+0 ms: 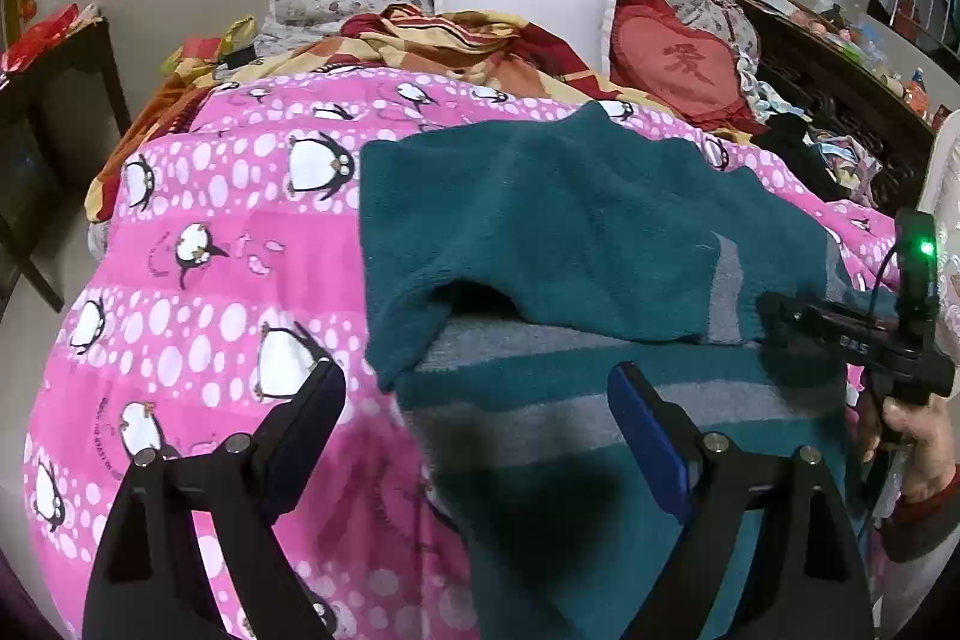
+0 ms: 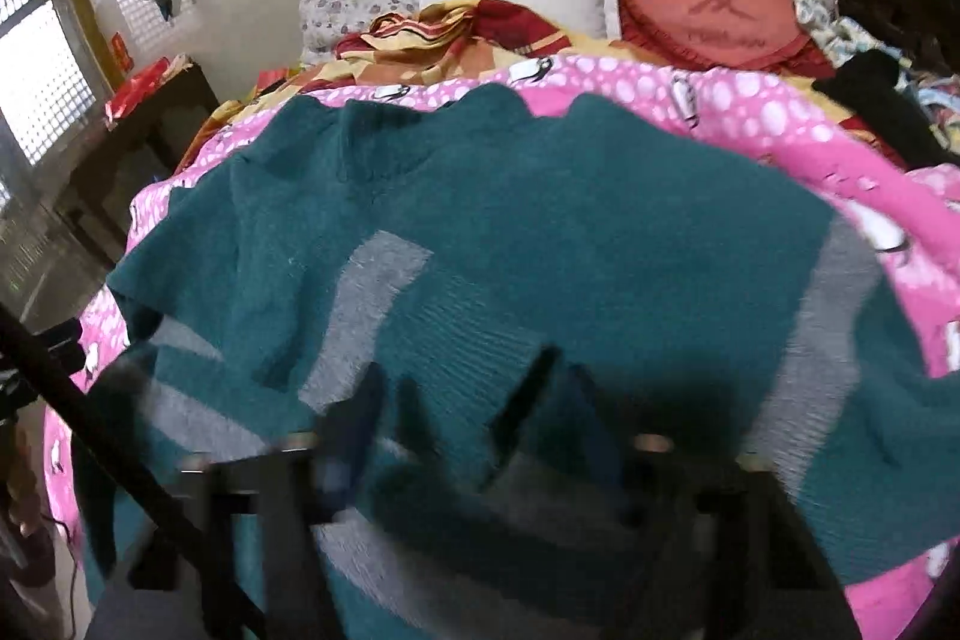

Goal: Fold small clothes

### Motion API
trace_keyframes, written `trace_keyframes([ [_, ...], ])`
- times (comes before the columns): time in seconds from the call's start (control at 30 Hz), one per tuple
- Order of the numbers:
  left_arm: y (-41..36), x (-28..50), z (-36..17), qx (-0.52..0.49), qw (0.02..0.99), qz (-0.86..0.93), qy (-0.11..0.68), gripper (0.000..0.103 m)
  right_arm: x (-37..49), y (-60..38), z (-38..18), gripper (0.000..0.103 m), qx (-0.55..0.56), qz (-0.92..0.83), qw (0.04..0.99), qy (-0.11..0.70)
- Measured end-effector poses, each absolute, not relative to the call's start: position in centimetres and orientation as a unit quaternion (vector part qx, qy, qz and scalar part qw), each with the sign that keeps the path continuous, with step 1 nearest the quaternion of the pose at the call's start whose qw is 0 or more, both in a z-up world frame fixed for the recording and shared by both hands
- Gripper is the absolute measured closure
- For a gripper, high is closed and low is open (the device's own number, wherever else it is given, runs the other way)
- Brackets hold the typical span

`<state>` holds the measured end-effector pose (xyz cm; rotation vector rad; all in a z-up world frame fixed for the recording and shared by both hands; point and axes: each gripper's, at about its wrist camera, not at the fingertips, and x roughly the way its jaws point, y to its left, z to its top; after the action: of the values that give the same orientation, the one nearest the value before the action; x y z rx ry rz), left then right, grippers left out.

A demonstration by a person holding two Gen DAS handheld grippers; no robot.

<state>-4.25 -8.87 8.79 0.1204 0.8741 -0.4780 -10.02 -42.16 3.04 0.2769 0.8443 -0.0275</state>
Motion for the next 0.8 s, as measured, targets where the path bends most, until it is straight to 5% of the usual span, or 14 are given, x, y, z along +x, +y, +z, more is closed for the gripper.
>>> trace_keyframes([
  [0.03,-8.7,-4.2,8.8,0.058,0.877,-0.226,0.419,0.014,-10.0,-42.1,3.0,0.087,0.129,-0.016,0.904,0.407],
  [0.13,-8.2,-3.7,9.0,0.055,0.879,-0.216,0.421,0.014,-10.7,-42.6,4.4,0.095,0.108,-0.030,0.916,0.386],
  [0.37,-7.9,-1.9,9.8,0.023,0.886,-0.197,0.419,0.014,-11.8,-46.6,8.9,0.096,0.064,-0.099,0.930,0.349],
  [0.6,-12.5,1.1,7.7,0.087,0.896,-0.154,0.408,0.014,-8.8,-47.4,5.3,0.095,0.057,-0.111,0.909,0.398],
  [0.67,-12.9,2.9,6.3,0.107,0.891,-0.126,0.422,0.014,-9.3,-47.9,5.1,0.078,0.068,-0.126,0.904,0.404],
  [0.7,-12.8,3.4,5.9,0.106,0.889,-0.120,0.430,0.014,-9.9,-48.2,5.5,0.058,0.068,-0.144,0.902,0.401],
  [0.8,-12.0,4.6,4.2,0.097,0.878,-0.118,0.454,0.014,-11.6,-47.7,7.3,0.054,0.066,-0.138,0.915,0.374],
])
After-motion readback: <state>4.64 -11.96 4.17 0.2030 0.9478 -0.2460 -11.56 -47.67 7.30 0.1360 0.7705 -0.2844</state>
